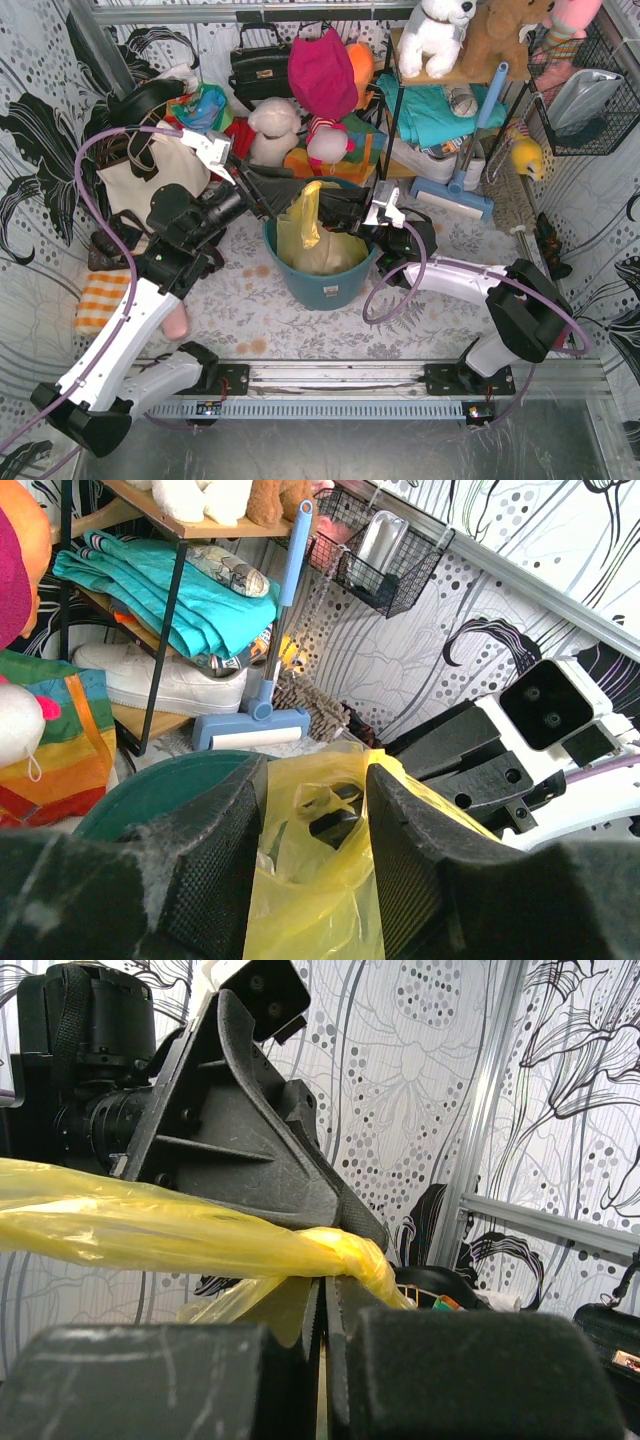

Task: Tie the trash bag

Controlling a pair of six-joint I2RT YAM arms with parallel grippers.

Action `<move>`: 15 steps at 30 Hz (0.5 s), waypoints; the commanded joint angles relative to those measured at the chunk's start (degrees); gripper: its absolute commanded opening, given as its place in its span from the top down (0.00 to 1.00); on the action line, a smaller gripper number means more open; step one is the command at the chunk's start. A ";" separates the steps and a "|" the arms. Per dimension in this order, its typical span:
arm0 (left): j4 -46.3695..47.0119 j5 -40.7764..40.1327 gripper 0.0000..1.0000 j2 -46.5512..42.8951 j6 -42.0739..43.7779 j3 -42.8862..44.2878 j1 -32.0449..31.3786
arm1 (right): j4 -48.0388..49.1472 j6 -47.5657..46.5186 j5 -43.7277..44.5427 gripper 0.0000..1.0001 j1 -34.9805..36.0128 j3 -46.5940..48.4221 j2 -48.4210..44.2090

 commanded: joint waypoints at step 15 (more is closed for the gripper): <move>2.47 2.40 0.73 -1.05 -0.89 -1.69 -0.26 | 5.70 -0.23 -0.21 1.00 0.06 2.28 -0.10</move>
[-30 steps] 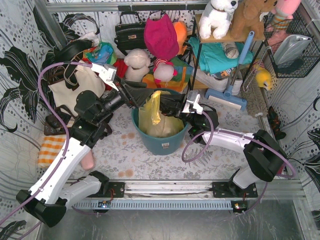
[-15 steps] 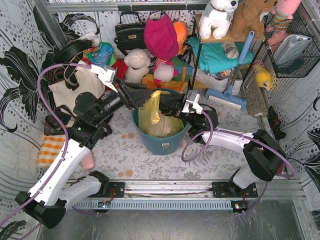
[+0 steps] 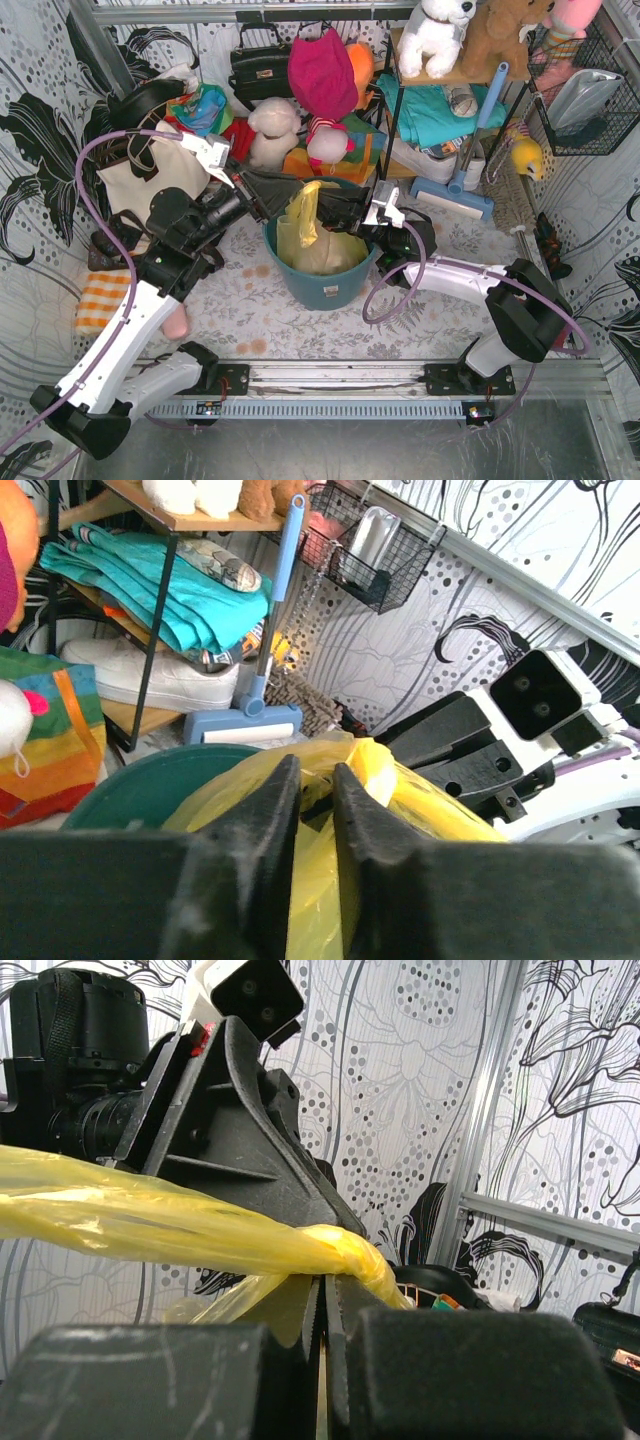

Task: Tie the trash bag

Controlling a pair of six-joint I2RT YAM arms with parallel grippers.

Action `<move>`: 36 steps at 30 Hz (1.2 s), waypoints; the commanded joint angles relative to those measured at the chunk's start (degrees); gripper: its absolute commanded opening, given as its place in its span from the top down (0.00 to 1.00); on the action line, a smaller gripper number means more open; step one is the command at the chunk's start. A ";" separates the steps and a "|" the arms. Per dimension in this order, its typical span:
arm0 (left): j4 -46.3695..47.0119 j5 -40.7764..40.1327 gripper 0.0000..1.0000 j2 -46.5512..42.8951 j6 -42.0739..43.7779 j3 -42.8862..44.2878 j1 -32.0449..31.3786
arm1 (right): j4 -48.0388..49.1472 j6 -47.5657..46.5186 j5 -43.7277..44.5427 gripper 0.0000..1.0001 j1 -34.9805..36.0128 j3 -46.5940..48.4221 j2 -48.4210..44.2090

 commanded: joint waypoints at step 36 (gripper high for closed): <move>4.42 0.51 1.00 -0.10 3.69 5.38 -0.26 | 5.36 1.45 1.07 0.59 0.18 -3.87 -5.52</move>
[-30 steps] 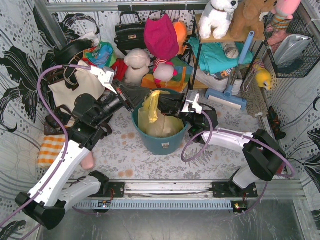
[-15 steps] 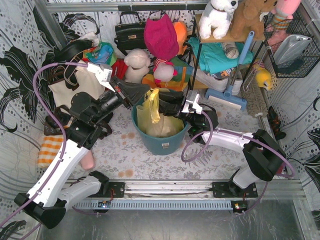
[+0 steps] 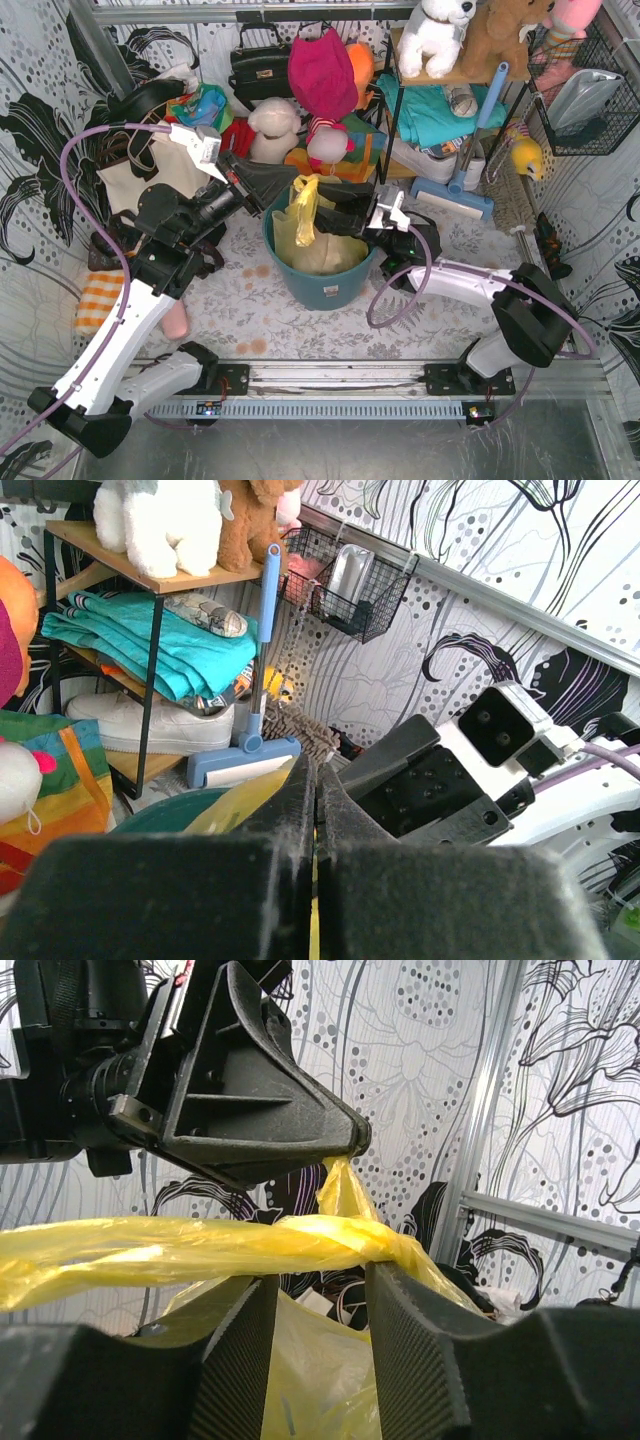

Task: Tie the trash bag

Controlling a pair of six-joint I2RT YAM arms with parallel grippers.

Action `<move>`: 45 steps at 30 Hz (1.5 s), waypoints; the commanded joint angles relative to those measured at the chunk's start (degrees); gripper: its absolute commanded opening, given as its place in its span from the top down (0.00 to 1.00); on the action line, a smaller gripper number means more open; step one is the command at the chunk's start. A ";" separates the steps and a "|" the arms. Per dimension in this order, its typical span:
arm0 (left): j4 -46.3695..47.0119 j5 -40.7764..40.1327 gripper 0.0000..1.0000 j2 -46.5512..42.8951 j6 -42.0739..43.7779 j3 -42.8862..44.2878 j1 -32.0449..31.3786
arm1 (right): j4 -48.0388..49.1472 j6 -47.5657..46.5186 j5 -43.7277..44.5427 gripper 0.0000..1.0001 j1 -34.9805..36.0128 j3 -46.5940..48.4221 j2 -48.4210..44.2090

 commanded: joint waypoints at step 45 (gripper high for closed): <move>7.57 2.83 1.00 0.48 -2.50 2.11 -0.26 | -43.44 -7.70 1.03 0.53 0.34 12.91 -12.40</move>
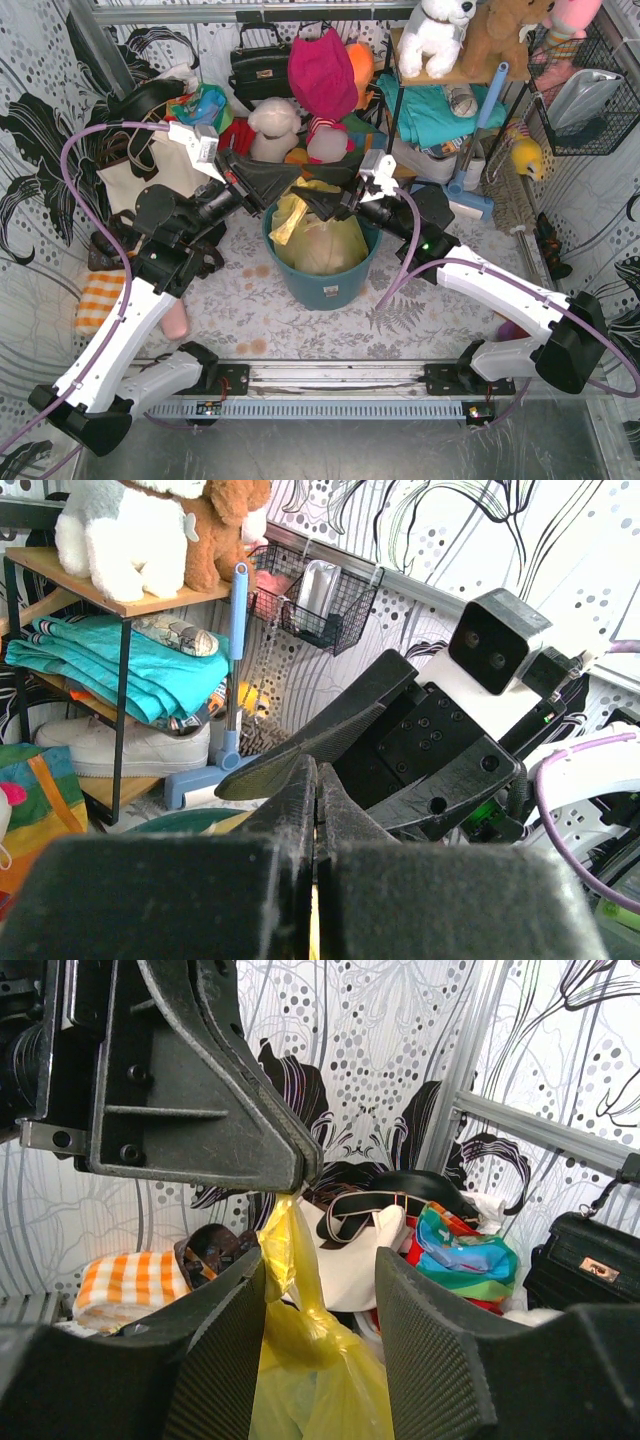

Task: Tie the trash bag

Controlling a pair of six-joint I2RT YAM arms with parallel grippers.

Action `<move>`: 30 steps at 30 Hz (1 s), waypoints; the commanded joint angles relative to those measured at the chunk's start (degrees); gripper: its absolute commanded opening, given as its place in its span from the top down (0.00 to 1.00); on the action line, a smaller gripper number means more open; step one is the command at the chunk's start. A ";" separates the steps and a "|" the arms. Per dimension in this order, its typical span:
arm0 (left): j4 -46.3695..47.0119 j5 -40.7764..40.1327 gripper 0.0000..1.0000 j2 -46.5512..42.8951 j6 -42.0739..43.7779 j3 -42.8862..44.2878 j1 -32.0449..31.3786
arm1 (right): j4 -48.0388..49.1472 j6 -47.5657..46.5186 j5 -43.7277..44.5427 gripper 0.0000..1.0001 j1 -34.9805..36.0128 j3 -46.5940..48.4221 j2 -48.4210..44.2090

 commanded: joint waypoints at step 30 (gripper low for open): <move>-0.25 -3.52 0.32 0.41 0.16 -0.33 -0.25 | 2.11 -1.19 -1.92 1.00 0.31 1.54 -0.19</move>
